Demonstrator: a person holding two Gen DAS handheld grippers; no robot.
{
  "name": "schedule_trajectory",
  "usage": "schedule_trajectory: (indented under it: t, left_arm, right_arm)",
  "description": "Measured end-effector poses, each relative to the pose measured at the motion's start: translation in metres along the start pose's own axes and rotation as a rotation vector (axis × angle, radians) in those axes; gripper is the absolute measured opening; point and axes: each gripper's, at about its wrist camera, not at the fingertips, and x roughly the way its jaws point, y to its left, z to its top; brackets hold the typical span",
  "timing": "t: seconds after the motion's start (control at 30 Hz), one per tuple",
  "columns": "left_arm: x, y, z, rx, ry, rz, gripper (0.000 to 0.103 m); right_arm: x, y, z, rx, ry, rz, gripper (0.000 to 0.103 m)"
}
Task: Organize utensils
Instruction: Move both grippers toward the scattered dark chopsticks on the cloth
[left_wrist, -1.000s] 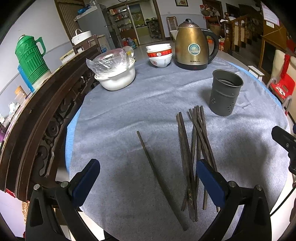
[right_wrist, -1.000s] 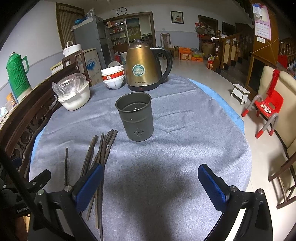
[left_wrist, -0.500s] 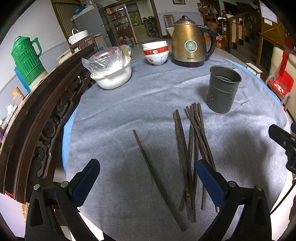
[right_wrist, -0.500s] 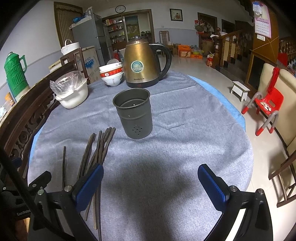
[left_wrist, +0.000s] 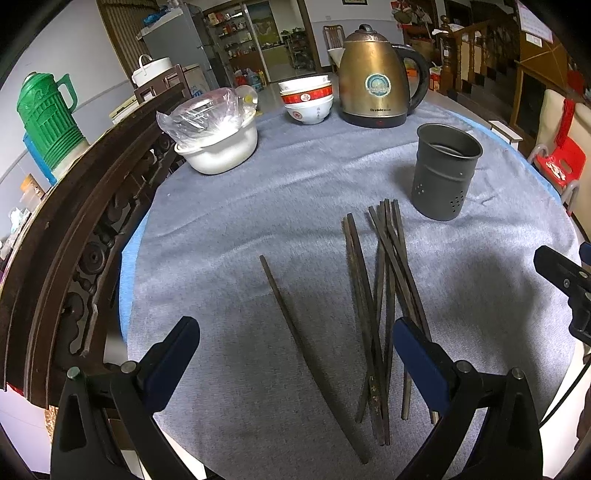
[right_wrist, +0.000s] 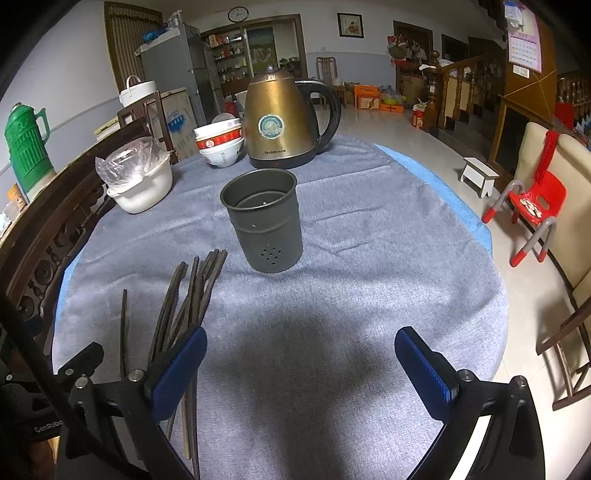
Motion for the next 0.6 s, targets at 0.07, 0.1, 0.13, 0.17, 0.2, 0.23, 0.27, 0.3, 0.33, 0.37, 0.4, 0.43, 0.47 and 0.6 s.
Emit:
schedule_trajectory:
  t: [0.07,0.1,0.13,0.17,0.2,0.23,0.27,0.3,0.33,0.37,0.4,0.43,0.47,0.6]
  left_arm:
    - [0.002,0.000,0.000,0.001,0.007,-0.003,0.103]
    - [0.003,0.000,0.000,0.002,0.010,-0.004,0.103]
    - [0.004,-0.001,0.000,0.005,0.013,-0.005,0.103]
    - [0.006,-0.001,0.000,0.007,0.016,-0.006,0.103]
    - [0.007,-0.002,-0.001,0.010,0.020,-0.008,0.103]
    - [0.008,-0.003,-0.001,0.013,0.024,-0.009,0.103]
    - [0.010,-0.004,-0.001,0.016,0.029,-0.011,0.103]
    - [0.011,-0.004,-0.002,0.018,0.033,-0.013,0.103]
    - [0.012,-0.005,-0.002,0.021,0.038,-0.016,0.103]
    - [0.013,-0.006,-0.002,0.022,0.042,-0.017,0.103]
    - [0.014,-0.006,-0.002,0.024,0.046,-0.019,0.103]
    - [0.015,-0.007,-0.002,0.026,0.048,-0.020,0.103]
    - [0.016,-0.007,-0.002,0.028,0.051,-0.021,0.103]
    - [0.019,-0.009,-0.003,0.031,0.068,-0.032,0.103]
  right_arm:
    - [0.001,0.000,0.000,0.001,0.003,0.000,0.103]
    - [0.002,0.000,0.000,0.002,0.004,-0.001,0.103]
    - [0.002,0.000,0.000,0.003,0.005,-0.002,0.103]
    - [0.003,0.000,0.000,0.003,0.006,-0.003,0.103]
    - [0.003,0.000,0.000,0.004,0.007,-0.003,0.103]
    - [0.004,0.000,0.000,0.004,0.008,-0.004,0.103]
    - [0.005,0.000,0.000,0.004,0.010,-0.004,0.103]
    - [0.005,0.000,0.000,0.005,0.012,-0.005,0.103]
    - [0.006,0.000,0.000,0.006,0.015,-0.006,0.103]
    - [0.007,0.000,0.000,0.007,0.017,-0.007,0.102]
    - [0.008,-0.001,0.000,0.008,0.018,-0.007,0.103]
    - [0.009,-0.001,0.000,0.009,0.020,-0.008,0.103]
    - [0.010,-0.001,0.000,0.011,0.023,-0.008,0.103]
    - [0.014,-0.003,0.001,0.018,0.034,-0.007,0.103]
